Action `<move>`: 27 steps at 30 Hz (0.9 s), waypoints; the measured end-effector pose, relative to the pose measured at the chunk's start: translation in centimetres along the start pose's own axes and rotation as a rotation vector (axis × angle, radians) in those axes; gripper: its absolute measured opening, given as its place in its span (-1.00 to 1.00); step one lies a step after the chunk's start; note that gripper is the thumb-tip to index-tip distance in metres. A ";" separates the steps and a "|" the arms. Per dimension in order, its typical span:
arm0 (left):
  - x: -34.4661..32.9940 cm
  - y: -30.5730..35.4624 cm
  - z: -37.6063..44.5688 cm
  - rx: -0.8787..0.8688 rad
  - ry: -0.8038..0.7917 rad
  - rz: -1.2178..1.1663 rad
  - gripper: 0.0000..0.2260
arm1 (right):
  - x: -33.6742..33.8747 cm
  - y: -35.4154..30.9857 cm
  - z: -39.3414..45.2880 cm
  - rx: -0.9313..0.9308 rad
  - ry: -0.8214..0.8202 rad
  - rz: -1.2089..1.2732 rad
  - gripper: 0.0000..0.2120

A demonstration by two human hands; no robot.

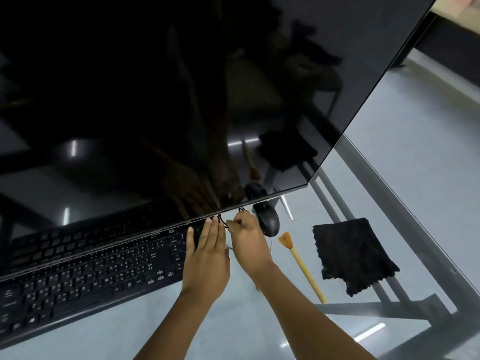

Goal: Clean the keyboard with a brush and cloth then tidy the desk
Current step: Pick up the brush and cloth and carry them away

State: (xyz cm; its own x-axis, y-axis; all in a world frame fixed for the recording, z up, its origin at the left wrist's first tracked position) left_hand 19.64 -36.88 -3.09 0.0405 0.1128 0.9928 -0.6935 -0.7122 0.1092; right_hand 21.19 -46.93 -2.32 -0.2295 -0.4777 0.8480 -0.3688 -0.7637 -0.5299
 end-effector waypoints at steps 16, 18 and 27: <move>3.1 7.1 0.1 -0.127 -0.117 -0.082 -0.47 | 9.8 3.3 -4.7 0.022 0.162 -0.155 -0.69; 4.1 9.5 0.9 -0.156 -0.125 -0.109 -0.47 | 12.5 5.9 -4.7 -0.049 0.176 -0.183 -0.74; 0.8 13.9 4.4 0.192 -0.374 -0.354 -0.54 | 19.4 20.4 -3.4 -0.554 0.114 -0.326 -0.61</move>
State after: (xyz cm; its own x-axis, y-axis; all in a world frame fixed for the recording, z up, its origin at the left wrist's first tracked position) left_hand 13.18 -49.79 -0.59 0.5243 0.1393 0.8400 -0.4488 -0.7932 0.4116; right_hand 6.17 -70.34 3.29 -0.1105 -0.1870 0.9761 -0.8381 -0.5103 -0.1927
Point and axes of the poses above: each hand's wrist, its own z-axis towards the middle knuckle, its own x-axis out of the back of the hand, y = z × x, the point moved 10 cm from there along z, towards the middle knuckle, and after that the axes turned 14 degrees about -x, right-handed, at the moved point
